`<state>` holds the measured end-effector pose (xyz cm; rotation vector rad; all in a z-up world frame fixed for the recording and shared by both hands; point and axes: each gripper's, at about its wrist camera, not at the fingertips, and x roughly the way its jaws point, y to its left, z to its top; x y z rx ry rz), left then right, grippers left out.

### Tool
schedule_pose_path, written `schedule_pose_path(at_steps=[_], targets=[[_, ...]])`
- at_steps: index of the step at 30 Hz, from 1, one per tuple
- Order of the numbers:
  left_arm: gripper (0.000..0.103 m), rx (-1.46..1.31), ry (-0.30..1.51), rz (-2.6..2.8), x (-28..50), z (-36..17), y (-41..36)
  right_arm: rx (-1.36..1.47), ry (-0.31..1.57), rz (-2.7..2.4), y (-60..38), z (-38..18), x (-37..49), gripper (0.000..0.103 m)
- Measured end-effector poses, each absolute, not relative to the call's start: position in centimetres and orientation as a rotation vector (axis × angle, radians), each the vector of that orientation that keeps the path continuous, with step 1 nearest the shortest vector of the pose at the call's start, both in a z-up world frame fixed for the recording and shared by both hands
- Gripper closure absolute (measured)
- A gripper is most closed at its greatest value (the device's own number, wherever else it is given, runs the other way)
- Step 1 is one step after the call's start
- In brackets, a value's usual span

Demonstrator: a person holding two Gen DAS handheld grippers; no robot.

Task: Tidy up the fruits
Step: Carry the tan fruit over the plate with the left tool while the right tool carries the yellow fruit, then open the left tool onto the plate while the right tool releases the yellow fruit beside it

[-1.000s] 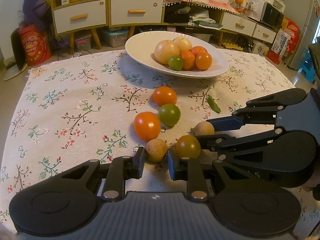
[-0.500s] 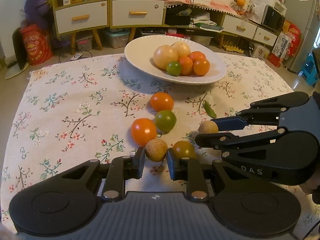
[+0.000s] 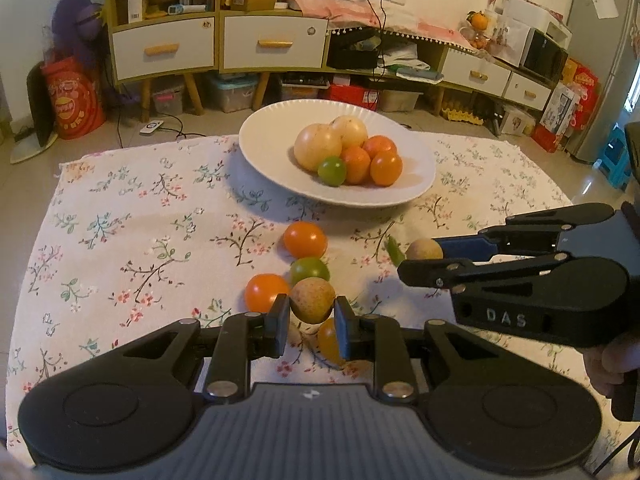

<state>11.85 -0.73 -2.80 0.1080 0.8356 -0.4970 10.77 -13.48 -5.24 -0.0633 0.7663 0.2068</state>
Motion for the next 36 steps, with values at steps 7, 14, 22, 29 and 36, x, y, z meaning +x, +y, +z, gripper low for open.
schedule_pose_path(at_steps=[7,14,22,29,36], targets=[[0.099,0.077,0.793,-0.504,12.4,-1.4,-1.8,0.025,0.732,0.167,-15.9,-4.1,10.9,0.078],[0.099,0.091,0.779,-0.502,13.8,-1.1,-3.1,0.111,0.702,0.122,-18.6,-3.4,11.6,0.078],[0.099,0.094,0.774,-0.464,16.9,-1.6,-3.8,0.134,0.668,0.086,-20.6,-3.2,13.5,0.078],[0.099,0.109,0.751,-0.472,18.9,-2.2,-5.0,0.12,0.659,0.071,-21.7,-3.9,15.5,0.078],[0.099,0.138,0.733,-0.452,20.7,-3.0,-6.5,0.071,0.656,0.082,-21.5,-4.6,16.7,0.078]])
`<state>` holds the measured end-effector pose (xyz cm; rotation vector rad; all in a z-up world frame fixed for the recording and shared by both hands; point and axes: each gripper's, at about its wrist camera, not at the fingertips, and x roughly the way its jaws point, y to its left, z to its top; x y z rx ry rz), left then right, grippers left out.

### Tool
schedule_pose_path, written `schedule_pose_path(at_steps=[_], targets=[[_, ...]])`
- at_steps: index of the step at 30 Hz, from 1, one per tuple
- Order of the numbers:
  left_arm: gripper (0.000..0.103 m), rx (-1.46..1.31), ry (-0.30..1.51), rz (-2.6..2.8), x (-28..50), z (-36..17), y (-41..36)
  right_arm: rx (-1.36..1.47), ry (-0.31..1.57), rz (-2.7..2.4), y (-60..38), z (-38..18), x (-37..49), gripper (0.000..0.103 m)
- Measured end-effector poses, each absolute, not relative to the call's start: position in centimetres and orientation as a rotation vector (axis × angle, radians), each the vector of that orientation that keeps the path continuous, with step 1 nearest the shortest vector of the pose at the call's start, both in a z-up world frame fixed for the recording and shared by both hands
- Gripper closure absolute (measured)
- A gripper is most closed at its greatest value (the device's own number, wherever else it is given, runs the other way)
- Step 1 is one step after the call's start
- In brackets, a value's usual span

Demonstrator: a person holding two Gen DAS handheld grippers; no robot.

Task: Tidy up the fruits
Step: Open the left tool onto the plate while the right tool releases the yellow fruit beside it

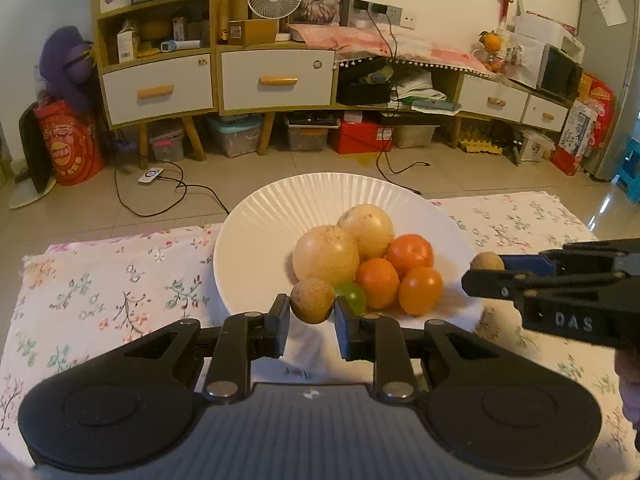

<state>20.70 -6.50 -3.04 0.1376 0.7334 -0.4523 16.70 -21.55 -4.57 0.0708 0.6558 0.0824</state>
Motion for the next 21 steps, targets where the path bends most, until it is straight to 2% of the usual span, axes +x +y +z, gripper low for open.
schedule_pose_path(at_steps=[16,21], targets=[[0.098,0.152,0.757,-0.424,21.9,-3.9,-7.1,0.032,0.648,0.101,-21.4,-4.9,17.7,0.078],[0.091,0.153,0.749,-0.421,21.7,-3.5,-7.1,0.039,0.641,0.095,-21.6,-4.6,17.5,0.071]])
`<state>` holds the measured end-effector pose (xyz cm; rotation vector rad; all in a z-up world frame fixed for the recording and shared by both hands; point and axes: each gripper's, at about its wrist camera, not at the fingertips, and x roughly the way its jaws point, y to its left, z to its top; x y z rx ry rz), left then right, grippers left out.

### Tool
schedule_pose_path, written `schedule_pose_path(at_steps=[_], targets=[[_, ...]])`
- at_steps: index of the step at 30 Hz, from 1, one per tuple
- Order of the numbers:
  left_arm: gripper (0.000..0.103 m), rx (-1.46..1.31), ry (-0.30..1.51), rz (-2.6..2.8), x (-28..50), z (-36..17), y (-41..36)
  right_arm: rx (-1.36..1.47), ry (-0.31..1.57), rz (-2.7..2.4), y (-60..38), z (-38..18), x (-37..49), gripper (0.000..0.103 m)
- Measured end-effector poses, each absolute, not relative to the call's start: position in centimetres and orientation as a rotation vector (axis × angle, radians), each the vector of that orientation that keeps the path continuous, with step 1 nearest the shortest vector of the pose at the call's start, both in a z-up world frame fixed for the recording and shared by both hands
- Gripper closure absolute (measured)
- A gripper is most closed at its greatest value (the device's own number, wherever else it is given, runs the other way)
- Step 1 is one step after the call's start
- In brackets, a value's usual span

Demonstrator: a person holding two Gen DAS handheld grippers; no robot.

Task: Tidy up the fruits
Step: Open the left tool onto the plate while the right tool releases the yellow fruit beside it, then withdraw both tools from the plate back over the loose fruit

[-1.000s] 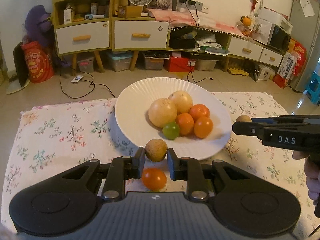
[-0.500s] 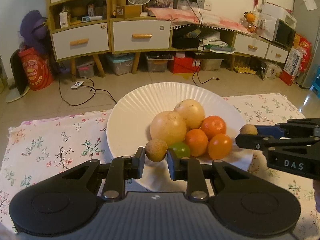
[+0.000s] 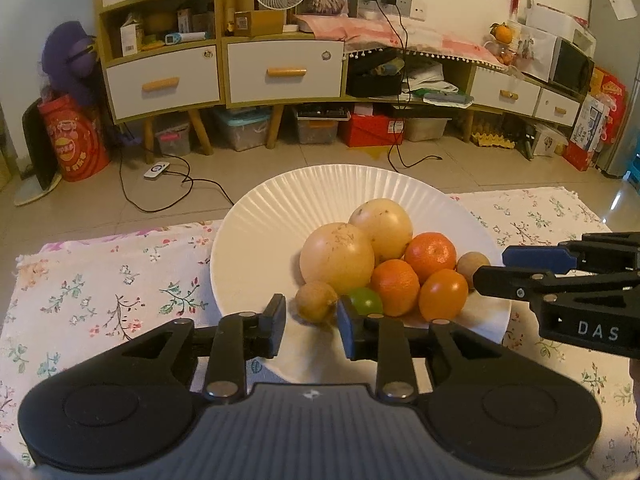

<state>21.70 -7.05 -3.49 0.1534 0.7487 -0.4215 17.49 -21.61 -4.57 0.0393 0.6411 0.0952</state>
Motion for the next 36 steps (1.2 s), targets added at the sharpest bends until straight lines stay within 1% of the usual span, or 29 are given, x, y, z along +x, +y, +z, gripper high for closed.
schedule_pose_path(at_steps=[2,4,7,8,11,12,14,18,21,23,27,36], targets=[[0.081,0.154,0.745,-0.419,21.6,-3.3,-6.9,0.041,0.64,0.091,-21.7,-4.4,17.3,0.064],[0.074,0.156,0.745,-0.414,21.3,-3.2,-6.8,0.042,0.64,0.086,-21.8,-4.2,17.2,0.06],[0.069,0.163,0.745,-0.41,20.8,-2.9,-6.5,0.048,0.639,0.075,-21.9,-3.9,16.8,0.053],[0.065,0.164,0.747,-0.409,20.7,-2.7,-6.4,0.053,0.64,0.072,-21.9,-3.8,16.7,0.051],[0.058,0.168,0.747,-0.405,20.0,-2.1,-6.0,0.054,0.652,0.072,-21.7,-3.4,16.3,0.047],[0.057,0.17,0.745,-0.406,19.6,-1.8,-5.8,0.051,0.653,0.071,-21.6,-3.3,16.1,0.046],[0.053,0.172,0.744,-0.404,19.1,-1.6,-5.4,0.054,0.654,0.067,-21.4,-3.0,15.8,0.041],[0.05,0.177,0.75,-0.397,17.7,-1.1,-4.7,0.059,0.663,0.06,-20.8,-2.7,14.9,0.037],[0.044,0.179,0.743,-0.395,16.7,-0.7,-4.2,0.053,0.667,0.056,-20.3,-2.4,14.1,0.034],[0.036,0.172,0.736,-0.394,15.9,-0.4,-3.8,0.054,0.666,0.053,-20.0,-2.2,13.5,0.03],[0.032,0.171,0.737,-0.392,14.6,-0.1,-3.1,0.055,0.671,0.04,-19.6,-1.8,12.5,0.027],[0.02,0.153,0.761,-0.38,12.9,-0.1,-1.3,0.049,0.674,0.036,-18.4,-1.7,10.7,0.018]])
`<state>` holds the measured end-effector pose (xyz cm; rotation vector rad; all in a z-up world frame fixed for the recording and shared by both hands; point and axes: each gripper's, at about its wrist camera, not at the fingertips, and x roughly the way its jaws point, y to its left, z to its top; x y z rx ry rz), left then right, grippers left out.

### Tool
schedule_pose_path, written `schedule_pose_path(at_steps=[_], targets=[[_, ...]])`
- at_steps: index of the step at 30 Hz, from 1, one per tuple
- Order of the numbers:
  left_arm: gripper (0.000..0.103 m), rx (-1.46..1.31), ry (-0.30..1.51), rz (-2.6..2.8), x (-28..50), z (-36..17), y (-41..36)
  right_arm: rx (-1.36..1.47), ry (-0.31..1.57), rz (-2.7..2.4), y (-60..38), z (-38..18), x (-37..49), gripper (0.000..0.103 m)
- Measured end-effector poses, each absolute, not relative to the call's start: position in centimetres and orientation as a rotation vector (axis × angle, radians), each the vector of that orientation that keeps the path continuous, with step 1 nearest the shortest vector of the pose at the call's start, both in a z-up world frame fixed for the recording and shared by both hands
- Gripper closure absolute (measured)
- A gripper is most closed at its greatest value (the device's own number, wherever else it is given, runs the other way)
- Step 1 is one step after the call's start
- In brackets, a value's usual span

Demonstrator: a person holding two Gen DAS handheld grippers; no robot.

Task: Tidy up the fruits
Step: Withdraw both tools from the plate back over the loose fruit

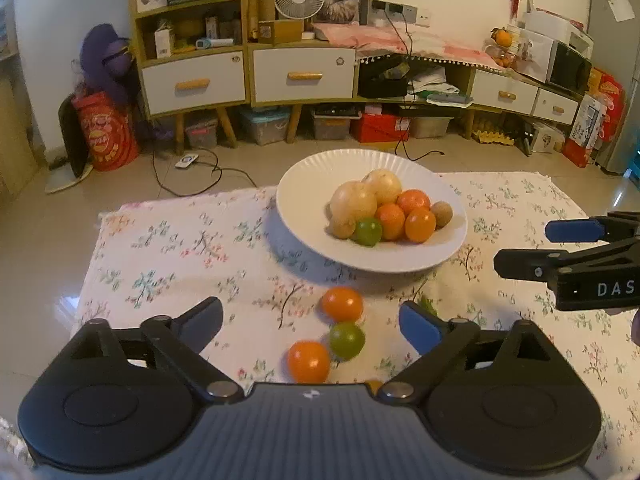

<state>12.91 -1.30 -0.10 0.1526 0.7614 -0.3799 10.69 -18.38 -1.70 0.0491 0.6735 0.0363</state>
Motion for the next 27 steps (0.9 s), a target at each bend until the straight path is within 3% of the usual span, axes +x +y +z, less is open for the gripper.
schedule_pose_path(at_steps=[11,27], targets=[[0.015,0.126,0.782,-0.332,11.6,-1.6,1.3,0.051,0.655,0.043,-16.9,-2.7,9.4,0.006],[0.015,0.146,0.835,-0.304,12.4,-4.6,1.9,0.004,0.705,0.058,-15.3,-5.2,9.9,0.005]])
